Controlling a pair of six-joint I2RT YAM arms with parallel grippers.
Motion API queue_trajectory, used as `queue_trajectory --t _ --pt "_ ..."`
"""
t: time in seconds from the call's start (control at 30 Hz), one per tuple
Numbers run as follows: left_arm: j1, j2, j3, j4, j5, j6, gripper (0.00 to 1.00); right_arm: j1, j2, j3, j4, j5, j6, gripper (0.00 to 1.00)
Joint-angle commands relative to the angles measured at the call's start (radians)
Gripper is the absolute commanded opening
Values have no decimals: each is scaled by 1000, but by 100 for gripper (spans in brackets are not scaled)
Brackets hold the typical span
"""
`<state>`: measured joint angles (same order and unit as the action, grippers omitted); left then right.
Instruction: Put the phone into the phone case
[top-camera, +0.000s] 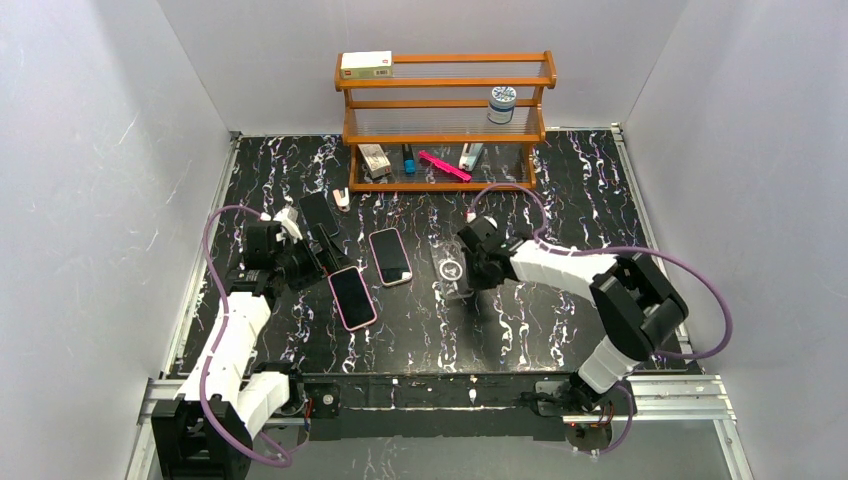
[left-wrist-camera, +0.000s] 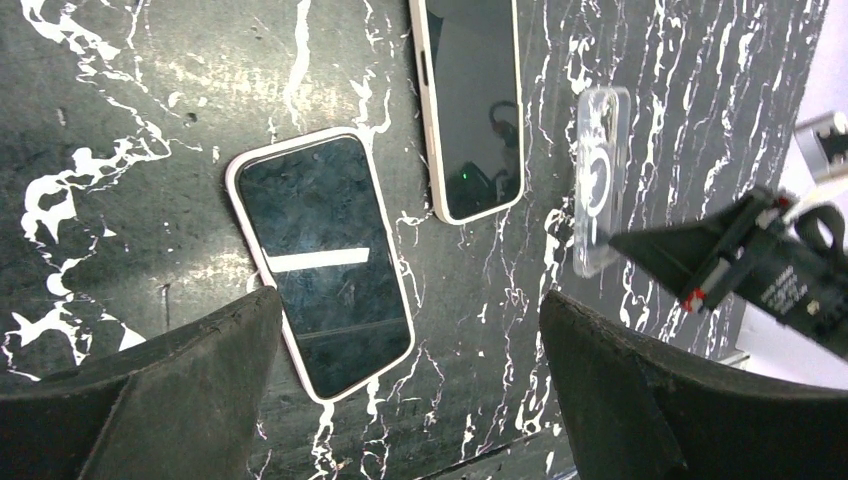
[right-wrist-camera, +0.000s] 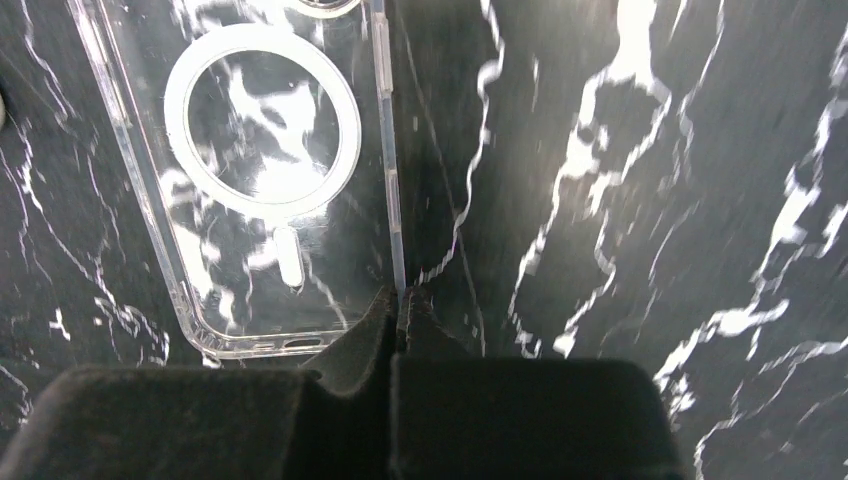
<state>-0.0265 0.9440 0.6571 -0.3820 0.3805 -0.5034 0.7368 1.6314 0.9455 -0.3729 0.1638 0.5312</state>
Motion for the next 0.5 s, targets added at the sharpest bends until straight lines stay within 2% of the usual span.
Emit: queue_trajectory --t 0.0,0.1,0.2,0.47 --pt "-3 1 36 -45 -55 -9 98 60 -84 -70 -91 70 222 1" --pt "-3 4 42 -63 -100 -19 98 82 -119 -95 -107 75 280 2" --pt "-2 28 57 -82 -174 -31 98 87 -155 -98 -105 57 294 9" --pt "-2 201 194 -104 -392 -41 98 87 -241 -100 -110 22 285 50"
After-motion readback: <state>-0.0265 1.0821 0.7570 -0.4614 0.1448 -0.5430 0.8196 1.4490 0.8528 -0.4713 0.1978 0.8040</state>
